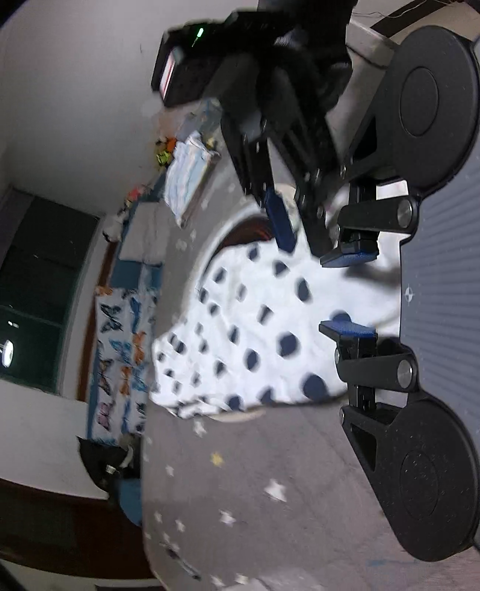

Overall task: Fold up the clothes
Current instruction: 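Grasp the trouser waistband with the left tool while the right tool approaches it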

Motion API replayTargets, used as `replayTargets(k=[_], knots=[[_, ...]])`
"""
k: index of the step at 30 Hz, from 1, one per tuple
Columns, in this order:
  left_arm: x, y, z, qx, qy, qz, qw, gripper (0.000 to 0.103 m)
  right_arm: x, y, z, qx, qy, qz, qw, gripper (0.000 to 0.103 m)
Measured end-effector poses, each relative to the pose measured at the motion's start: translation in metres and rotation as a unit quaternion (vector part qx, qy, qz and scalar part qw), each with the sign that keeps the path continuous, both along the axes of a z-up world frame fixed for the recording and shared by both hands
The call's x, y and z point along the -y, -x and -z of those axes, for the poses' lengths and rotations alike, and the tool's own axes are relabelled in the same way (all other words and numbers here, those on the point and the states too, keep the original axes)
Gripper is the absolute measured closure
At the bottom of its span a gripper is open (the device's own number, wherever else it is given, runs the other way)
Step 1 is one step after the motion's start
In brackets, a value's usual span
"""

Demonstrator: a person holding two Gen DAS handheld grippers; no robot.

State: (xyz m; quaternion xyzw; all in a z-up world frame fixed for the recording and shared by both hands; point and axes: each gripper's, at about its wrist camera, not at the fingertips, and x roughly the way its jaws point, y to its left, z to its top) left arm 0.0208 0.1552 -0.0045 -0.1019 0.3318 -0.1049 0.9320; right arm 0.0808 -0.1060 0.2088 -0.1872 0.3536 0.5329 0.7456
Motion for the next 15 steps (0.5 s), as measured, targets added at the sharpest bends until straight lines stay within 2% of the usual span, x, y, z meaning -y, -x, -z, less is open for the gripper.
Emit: replayTargets(k=[4,8,12,15], knots=[[0.000,0.007,0.004,-0.003,-0.002,0.003,1.0000,0.073,0.011,0.012,0.000,0.017,0.009,0.010,1.000,0.058],[-0.001,0.021,-0.005,0.017,0.004,0.002,0.9998,0.073,0.017,0.029,-0.016,0.035,-0.006,0.006,0.999,0.056],[0.003,0.034,-0.002,0.015,-0.016,0.009,0.9997,0.073,0.017,0.047,-0.021,0.033,-0.029,-0.017,0.999,0.055],[-0.001,0.045,0.001,0.006,-0.014,-0.004,0.9999,0.073,0.009,0.057,-0.012,0.028,-0.015,-0.029,0.999,0.055]])
